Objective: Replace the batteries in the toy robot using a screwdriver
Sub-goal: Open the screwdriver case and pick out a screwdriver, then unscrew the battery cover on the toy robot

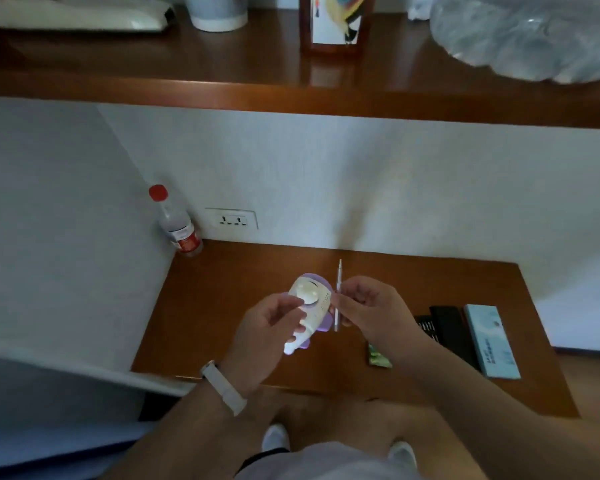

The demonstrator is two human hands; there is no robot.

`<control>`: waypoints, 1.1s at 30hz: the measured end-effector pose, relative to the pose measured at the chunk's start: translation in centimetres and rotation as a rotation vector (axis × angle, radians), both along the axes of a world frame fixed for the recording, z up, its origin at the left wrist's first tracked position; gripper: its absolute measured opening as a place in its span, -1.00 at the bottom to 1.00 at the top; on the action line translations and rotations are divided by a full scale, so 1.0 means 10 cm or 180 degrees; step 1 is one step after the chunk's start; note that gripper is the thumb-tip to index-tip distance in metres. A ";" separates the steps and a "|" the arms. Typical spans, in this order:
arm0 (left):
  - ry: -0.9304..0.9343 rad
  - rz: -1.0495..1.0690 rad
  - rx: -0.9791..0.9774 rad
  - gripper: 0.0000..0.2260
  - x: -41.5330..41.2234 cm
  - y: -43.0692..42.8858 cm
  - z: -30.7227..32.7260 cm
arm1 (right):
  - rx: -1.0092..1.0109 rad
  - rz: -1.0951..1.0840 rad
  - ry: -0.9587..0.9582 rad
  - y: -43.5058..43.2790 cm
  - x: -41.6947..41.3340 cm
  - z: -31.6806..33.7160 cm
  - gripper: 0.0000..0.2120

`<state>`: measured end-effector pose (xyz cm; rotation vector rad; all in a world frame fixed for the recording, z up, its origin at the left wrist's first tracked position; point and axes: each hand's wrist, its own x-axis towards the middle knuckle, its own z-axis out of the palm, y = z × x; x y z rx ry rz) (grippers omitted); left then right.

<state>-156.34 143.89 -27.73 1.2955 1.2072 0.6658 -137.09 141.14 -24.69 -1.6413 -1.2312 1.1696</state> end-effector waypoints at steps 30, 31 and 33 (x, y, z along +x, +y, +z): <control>-0.0287 -0.0683 -0.1593 -0.34 -0.11 0.76 -1.14 | -0.0675 -0.0712 0.0084 0.13 -0.44 -1.03 -0.78; -0.0332 -0.0675 -0.1602 -0.34 -0.10 0.76 -1.16 | -0.0663 -0.0703 0.0104 0.13 -0.43 -1.03 -0.78; -0.0441 -0.0660 -0.1619 -0.29 -0.07 0.76 -1.21 | -0.0650 -0.0701 0.0154 0.13 -0.41 -1.04 -0.78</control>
